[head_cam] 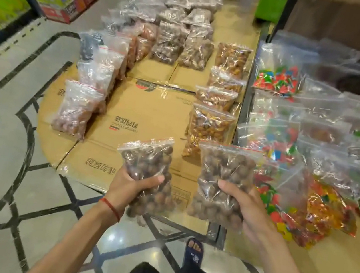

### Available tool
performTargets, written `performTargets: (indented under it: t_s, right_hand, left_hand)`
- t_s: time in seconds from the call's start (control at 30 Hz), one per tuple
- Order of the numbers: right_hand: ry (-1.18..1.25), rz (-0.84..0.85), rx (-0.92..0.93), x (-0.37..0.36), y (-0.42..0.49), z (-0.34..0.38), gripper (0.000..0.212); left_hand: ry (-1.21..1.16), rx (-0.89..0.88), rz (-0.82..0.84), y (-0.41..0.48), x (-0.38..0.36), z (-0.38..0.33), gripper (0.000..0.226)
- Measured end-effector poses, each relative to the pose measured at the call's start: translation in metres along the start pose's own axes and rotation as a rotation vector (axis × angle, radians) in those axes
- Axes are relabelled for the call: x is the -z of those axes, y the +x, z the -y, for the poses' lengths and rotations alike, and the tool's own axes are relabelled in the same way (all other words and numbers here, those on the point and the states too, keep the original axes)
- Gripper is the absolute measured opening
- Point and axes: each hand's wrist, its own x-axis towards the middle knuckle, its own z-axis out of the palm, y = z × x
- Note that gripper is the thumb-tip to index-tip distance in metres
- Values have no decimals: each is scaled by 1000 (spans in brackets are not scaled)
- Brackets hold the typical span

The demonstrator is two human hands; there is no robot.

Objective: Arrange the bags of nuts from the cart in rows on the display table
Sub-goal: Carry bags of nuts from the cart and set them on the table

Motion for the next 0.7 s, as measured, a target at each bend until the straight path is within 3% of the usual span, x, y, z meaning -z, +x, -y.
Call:
performTargets:
  t_s: [0.17,0.37,0.5,0.6,0.7]
  right_hand:
    - [13,3,-3,-30,43,21,11]
    - [-37,-90,15,-82,80,25,5]
    - [-35,-192,47,-131,94,12,43]
    - [23,-272,57,-167,101,6,30]
    - [74,-287,85,-199,106,2,54]
  left_hand:
    - [-14,-8,33,46,19,-22,45]
    - [-24,16,122,119,72,-32,68]
    - [4,15,234,161,111,-51,68]
    - [25,11,336,189,135,-66,66]
    - [49,6,419,214,151,-81,51]
